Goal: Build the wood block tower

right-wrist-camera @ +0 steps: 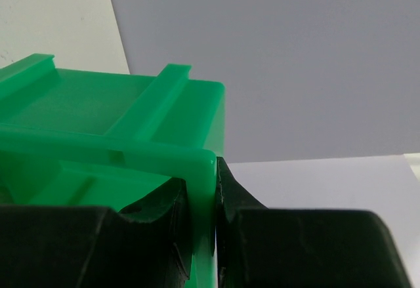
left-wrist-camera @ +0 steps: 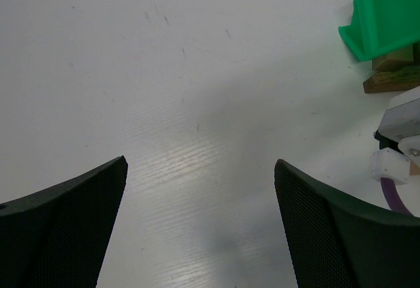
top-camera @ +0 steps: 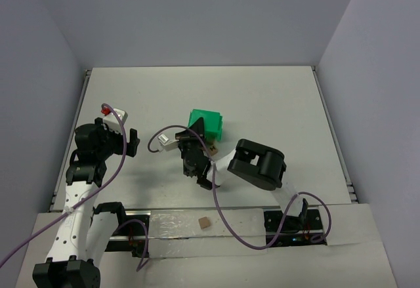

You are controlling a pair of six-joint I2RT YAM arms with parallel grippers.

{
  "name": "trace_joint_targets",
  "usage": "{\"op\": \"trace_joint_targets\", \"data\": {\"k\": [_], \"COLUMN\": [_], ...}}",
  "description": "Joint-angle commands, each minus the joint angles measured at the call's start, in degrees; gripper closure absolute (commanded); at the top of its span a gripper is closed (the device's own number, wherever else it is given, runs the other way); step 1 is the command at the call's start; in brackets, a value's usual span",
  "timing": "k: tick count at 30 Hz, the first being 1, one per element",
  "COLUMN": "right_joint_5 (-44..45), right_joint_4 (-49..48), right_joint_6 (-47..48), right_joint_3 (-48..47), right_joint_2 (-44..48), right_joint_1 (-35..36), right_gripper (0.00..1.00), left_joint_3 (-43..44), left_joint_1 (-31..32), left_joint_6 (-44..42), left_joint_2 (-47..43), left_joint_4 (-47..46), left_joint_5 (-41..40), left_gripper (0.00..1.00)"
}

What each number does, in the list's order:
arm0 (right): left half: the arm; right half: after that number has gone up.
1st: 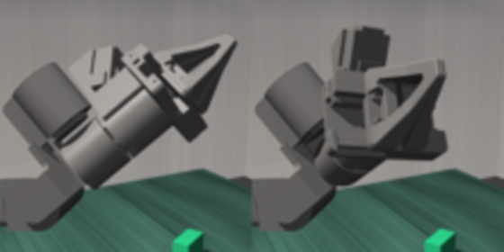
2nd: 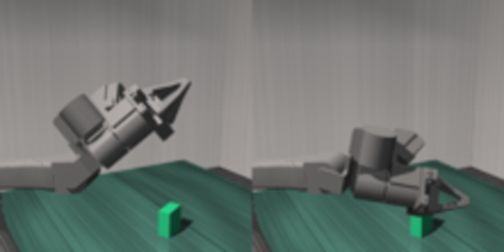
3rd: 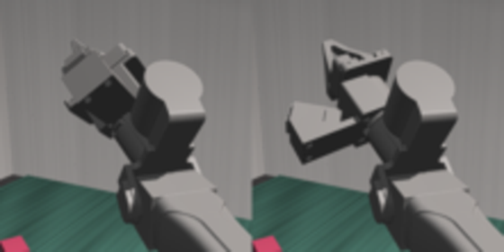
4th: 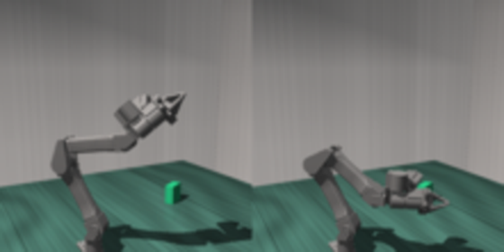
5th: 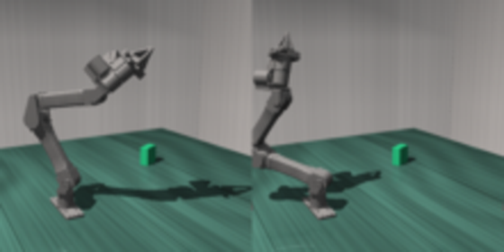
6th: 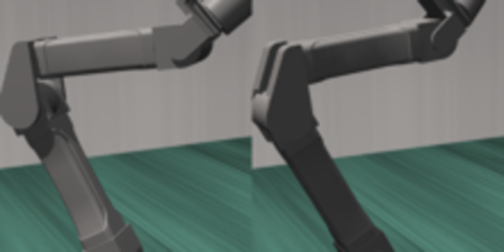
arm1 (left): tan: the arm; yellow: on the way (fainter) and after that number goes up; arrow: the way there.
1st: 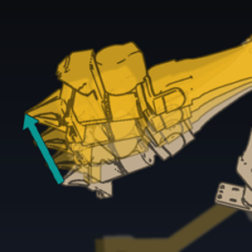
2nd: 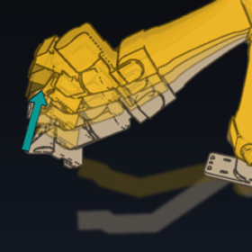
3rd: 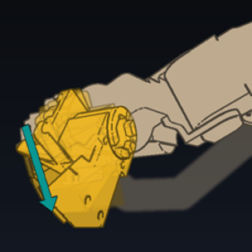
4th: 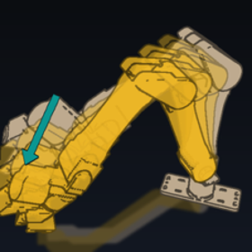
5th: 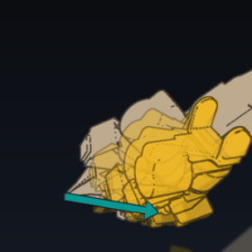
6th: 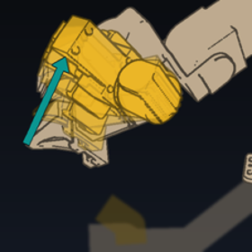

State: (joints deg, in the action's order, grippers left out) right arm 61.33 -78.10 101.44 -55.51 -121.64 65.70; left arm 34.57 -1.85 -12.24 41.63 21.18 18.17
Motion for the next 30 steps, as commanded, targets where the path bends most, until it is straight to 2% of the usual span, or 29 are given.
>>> {"op": "trace_joint_targets", "data": {"k": [1, 3, 7, 9, 11, 15, 19, 22, 24, 27, 30], "right_joint_5": [1.0, 0.8, -2.5, -9.6, -15.0, -23.4, -32.1, -40.1, -46.6, -51.4, -58.1], "right_joint_4": [-7.2, 3.8, 39.6, 60.2, 72.4, 80.4, 92.8, 102.6, 109.3, 117.3, 121.4], "right_joint_6": [-12.3, -19.9, -38.3, -50.7, -57.4, -57.9, -58.5, -58.3, -59.4, -64.1, -70.1], "right_joint_3": [-0.8, -1.4, -4.8, -10.6, -14.1, -15.3, -16.6, -18.8, -21.5, -26.9, -30.6], "right_joint_2": [8.3, 12.9, 22.0, 27.0, 29.3, 33.3, 35.4, 36.5, 35.7, 32.6, 29.8], "right_joint_1": [-2.6, -4.4, -8.6, -13.1, -16.8, -24.5, -32.2, -40.9, -47.3, -55.7, -65.3], "right_gripper": [1.0, 1.0, 1.0, 1.0, 1.0, 1.0, 1.0, 1.0, 1.0, 1.0, 1.0], "left_joint_3": [1.1, 1.0, 1.0, 1.0, 1.0, 0.9, 1.1, 1.1, 1.1, 1.1, 1.1], "left_joint_1": [0.1, 0.1, 0.0, -0.1, -0.1, -0.2, -0.2, -0.2, -0.2, -0.2, -0.2], "left_joint_6": [0.5, 0.4, 0.2, 0.1, 0.0, -0.6, -2.1, -3.7, -3.7, -3.8, -3.8], "left_joint_2": [-0.8, -0.9, -1.2, -1.3, -1.5, -1.5, -1.7, -1.8, -1.7, -1.0, -1.0], "left_joint_4": [-2.6, -2.7, -2.5, -2.5, -2.5, -2.3, -0.8, 0.2, 0.0, -0.1, -0.1], "left_joint_5": [0.1, 0.2, 0.3, 0.5, 0.7, 1.8, 4.5, 7.5, 7.8, 7.9, 8.1], "left_gripper": [0.01, 0.01, 0.01, 0.01, 0.01, 0.01, 0.01, 0.01, 0.01, 0.01, 0.01]}}
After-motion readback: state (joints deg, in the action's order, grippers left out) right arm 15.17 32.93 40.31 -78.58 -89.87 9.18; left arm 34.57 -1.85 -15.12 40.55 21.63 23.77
